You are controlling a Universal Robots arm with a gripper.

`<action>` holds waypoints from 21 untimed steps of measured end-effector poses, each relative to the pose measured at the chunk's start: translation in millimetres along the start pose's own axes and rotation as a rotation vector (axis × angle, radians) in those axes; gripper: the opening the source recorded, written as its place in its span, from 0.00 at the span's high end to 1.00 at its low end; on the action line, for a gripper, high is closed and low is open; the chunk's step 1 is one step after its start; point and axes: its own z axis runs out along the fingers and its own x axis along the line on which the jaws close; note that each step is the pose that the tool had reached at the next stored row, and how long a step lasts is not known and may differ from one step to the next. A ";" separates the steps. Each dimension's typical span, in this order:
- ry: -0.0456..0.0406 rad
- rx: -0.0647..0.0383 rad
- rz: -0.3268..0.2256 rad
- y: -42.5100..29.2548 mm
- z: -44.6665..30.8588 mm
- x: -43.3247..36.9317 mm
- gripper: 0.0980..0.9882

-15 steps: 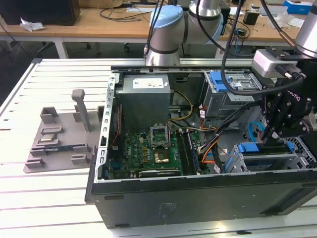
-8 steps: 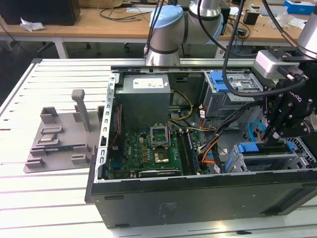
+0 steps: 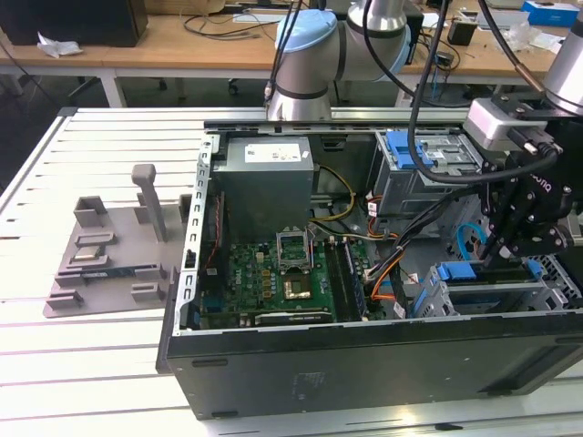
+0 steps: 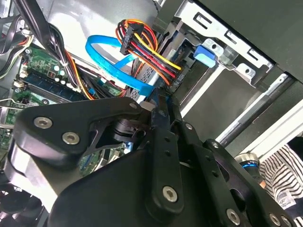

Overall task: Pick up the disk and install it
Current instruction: 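Insert the second disk wire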

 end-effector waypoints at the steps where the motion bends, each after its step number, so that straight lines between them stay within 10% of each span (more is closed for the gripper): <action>1: -0.0002 0.000 0.000 0.0 0.1 0.0 0.93; 4: 0.0000 0.000 0.000 0.0 0.0 0.2 0.85; 21: -0.0001 0.000 0.000 1.8 -59.8 4.7 0.99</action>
